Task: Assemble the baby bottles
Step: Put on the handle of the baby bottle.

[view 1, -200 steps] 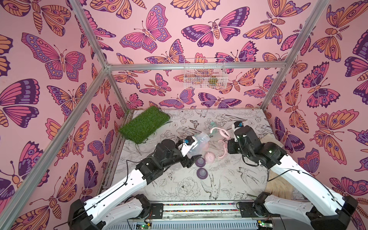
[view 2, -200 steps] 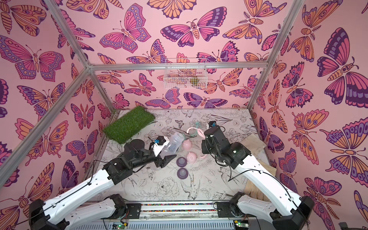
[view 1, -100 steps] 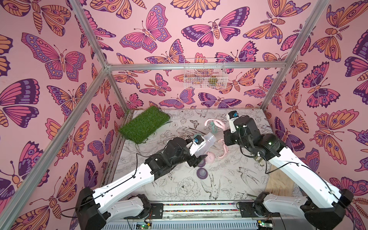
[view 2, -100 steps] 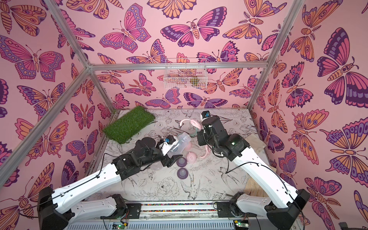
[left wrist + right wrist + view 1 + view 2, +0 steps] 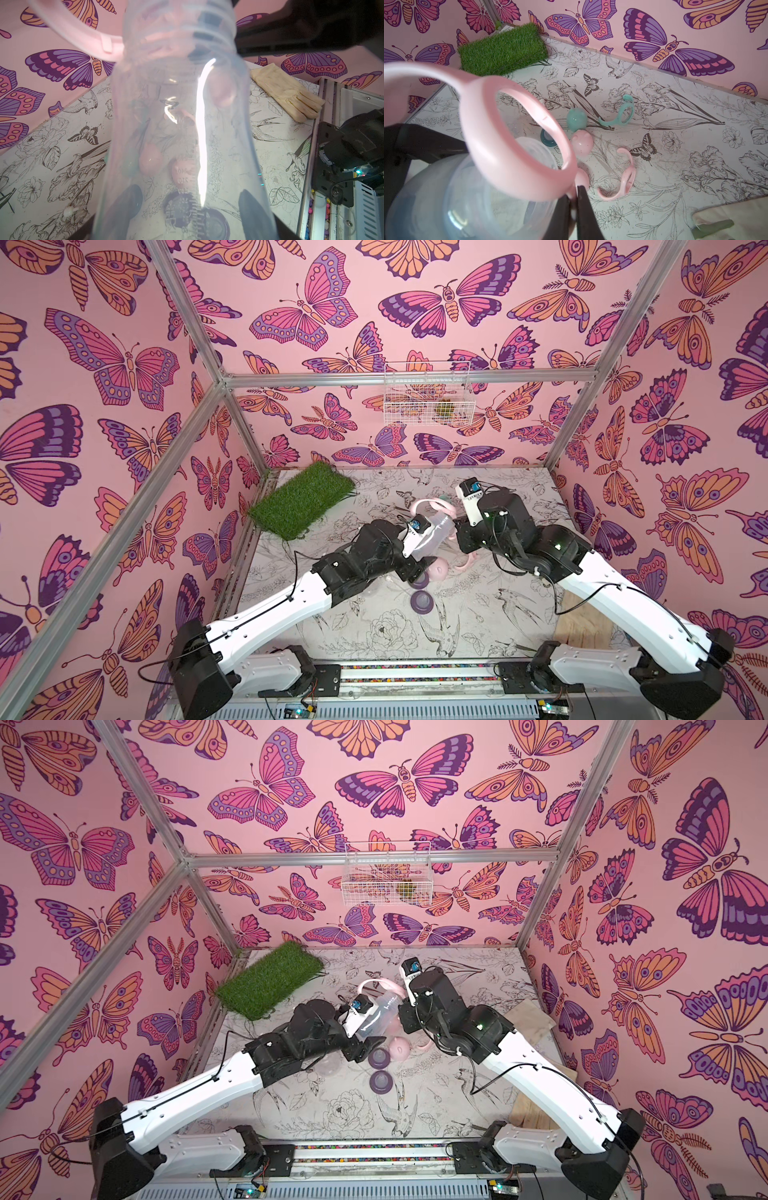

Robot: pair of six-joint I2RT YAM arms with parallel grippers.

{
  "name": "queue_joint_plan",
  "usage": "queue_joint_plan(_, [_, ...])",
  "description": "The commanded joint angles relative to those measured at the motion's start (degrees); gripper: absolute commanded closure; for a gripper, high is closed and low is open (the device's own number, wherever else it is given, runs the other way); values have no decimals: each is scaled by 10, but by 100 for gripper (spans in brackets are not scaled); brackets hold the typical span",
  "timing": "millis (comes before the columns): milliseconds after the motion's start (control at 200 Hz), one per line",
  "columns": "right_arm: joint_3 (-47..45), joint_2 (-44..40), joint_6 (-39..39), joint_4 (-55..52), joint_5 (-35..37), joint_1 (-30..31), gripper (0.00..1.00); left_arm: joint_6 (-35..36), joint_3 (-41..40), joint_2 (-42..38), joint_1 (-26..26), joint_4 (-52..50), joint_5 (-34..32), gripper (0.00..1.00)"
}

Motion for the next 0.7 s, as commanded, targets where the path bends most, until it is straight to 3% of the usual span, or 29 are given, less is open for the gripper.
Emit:
queue_joint_plan(0, [-8, -10, -14, 12, 33, 10, 100, -14, 17, 0, -2, -4, -19, 100])
queue_joint_plan(691, [-43, -44, -59, 31, 65, 34, 100, -27, 49, 28, -2, -27, -22, 100])
